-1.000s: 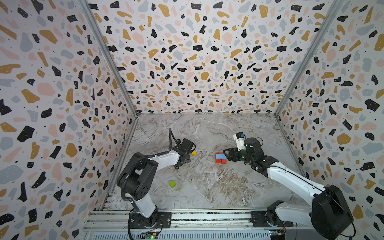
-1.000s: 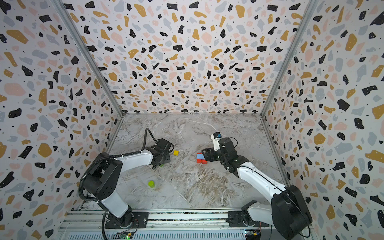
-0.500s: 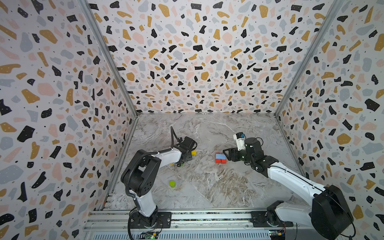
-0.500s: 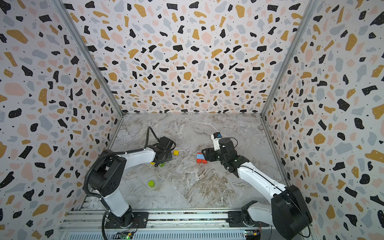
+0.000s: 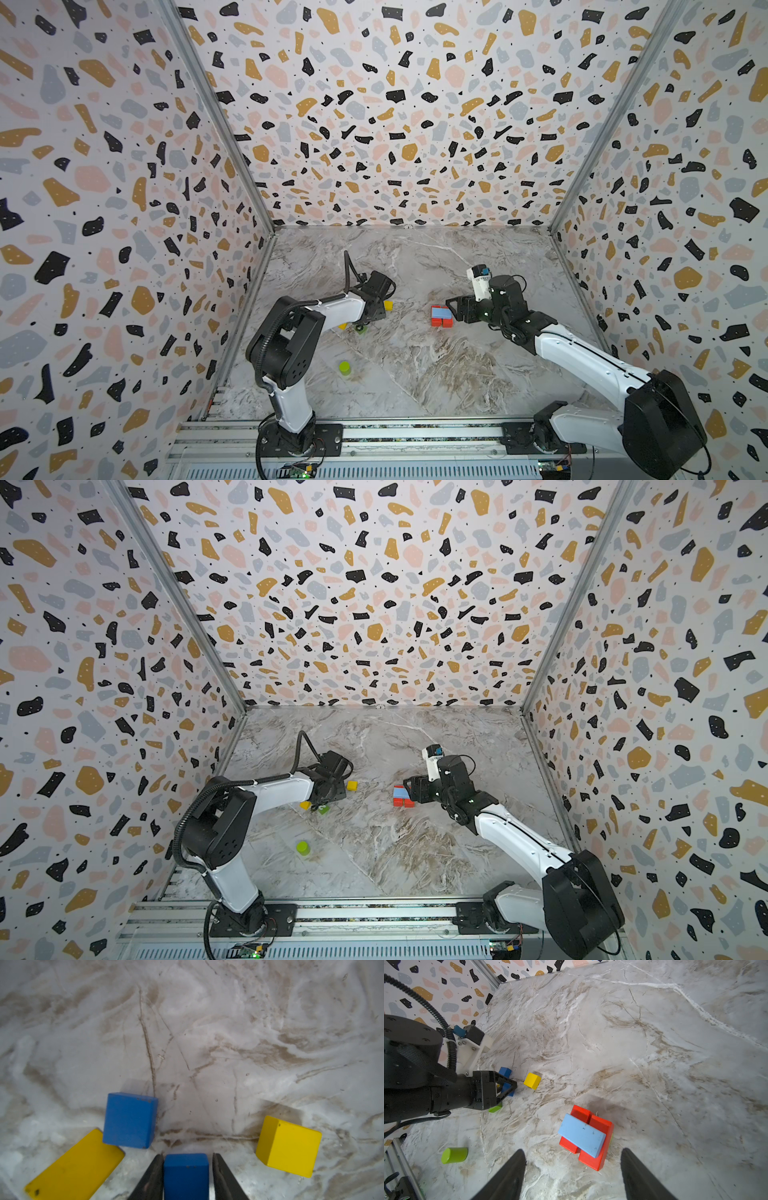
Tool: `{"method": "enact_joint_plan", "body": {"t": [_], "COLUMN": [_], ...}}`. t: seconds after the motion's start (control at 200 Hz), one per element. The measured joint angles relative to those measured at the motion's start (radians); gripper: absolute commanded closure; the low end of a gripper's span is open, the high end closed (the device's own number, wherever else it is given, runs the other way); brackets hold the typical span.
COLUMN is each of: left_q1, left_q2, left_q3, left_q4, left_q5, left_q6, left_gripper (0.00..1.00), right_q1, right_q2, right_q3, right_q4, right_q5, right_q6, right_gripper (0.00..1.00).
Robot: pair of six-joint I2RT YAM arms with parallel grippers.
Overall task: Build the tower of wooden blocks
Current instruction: 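Lift the blue cube and carry it toward the red-and-blue stack with the left gripper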
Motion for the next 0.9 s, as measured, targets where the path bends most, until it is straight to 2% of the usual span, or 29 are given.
{"method": "enact_joint_plan", "body": {"t": [0.21, 0.425, 0.456, 0.901], "left_q1": [0.0, -0.008, -0.011, -0.107], "left_q2": [-0.012, -0.06, -0.068, -0.124], "left_q3": [0.0, 0.018, 0.029, 0.27], "left_q4": [-0.023, -0.087, -0.097, -0.274], "left_q5": [-0.005, -0.023, -0.027, -0.061], "left_q6": [0.021, 0.045, 0.051, 0.091], "left_gripper": [0.72, 0.8, 0.81, 0.82], "right_q1": [-0.003, -0.026, -0.03, -0.126], "right_q2": [0.0, 0.0, 0.0, -0.065], "right_q3": [0.0, 0.0, -0.001, -0.05], "right_q4": [0.0, 0.004, 0.006, 0.034], "right_q5": [-0.007, -0.036, -0.039, -0.068], "right_q6": [0.002, 0.01, 0.011, 0.053], "right_gripper": [0.19, 0.06, 0.0, 0.01]}}
